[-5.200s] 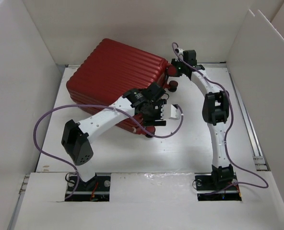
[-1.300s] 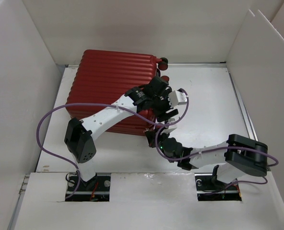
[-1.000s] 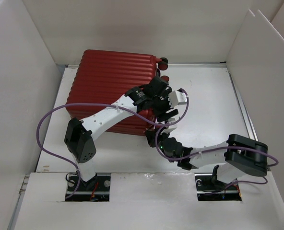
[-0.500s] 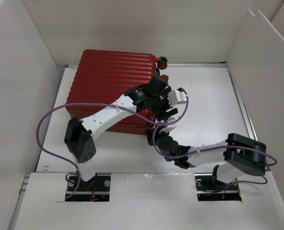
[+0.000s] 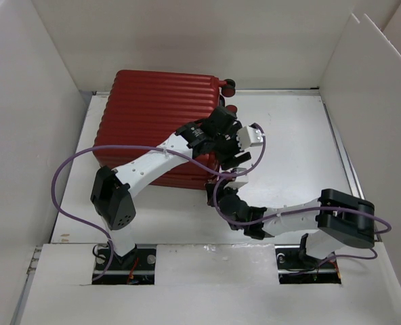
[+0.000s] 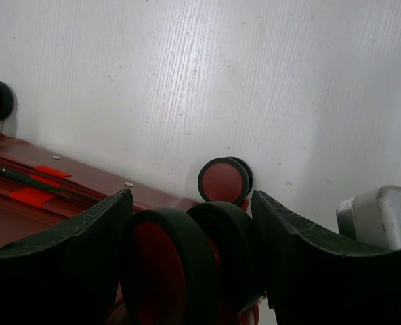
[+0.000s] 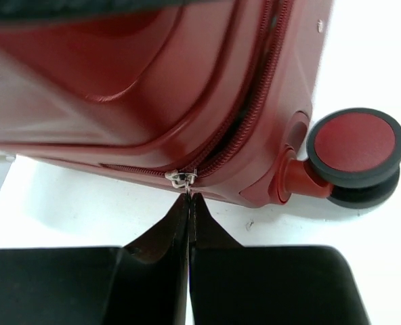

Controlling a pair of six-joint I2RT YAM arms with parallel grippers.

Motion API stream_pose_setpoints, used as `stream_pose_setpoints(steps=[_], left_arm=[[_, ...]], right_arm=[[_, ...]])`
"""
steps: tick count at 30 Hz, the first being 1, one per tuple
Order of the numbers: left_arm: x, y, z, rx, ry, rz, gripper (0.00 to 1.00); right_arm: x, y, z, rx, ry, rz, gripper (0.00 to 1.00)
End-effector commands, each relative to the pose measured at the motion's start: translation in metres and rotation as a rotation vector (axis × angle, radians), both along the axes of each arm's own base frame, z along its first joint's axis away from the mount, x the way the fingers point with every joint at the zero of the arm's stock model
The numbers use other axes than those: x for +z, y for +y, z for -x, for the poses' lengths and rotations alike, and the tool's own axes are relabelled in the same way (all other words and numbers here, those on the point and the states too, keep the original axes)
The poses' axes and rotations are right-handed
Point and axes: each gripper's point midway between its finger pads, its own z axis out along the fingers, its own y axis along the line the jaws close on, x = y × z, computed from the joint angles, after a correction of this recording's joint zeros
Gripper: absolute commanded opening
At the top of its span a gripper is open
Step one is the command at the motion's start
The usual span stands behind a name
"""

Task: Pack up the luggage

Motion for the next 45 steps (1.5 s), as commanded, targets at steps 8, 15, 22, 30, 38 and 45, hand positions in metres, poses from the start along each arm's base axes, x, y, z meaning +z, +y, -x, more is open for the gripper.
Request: stream_pose_setpoints(steps=[8,15,22,30,38,45], left_arm=[[0.062,0.011,-0.030,0.107,-0.117,0.150,0.00],[0.054,0.031,-0.037,0.169,-0.057,0.150,0.00],[0.049,0.043,-0.032,0.198,-0.041,0.145,0.00],[0.044,0.056,-0.016,0.154,-0.040,0.108,0.00],[0.049,0.070,-0.014,0.172,0.010,0.125,0.00],[0.044,0.076,0.010,0.072,0.054,0.088,0.00]], right_arm=[[-0.018,-0.054,-0.009,-0.211,0.098,-0.009,0.00],[-0.003,-0.064,-0.027,-0.190,0.110,-0.051,0.00],[0.006,-0.069,-0.051,-0.071,0.076,-0.080,0.00],[0.032,-0.071,-0.077,0.031,-0.051,-0.180,0.00],[0.025,-0.062,-0.071,0.116,-0.060,-0.200,0.00],[0.026,-0.059,-0.092,0.156,-0.073,-0.206,0.00]])
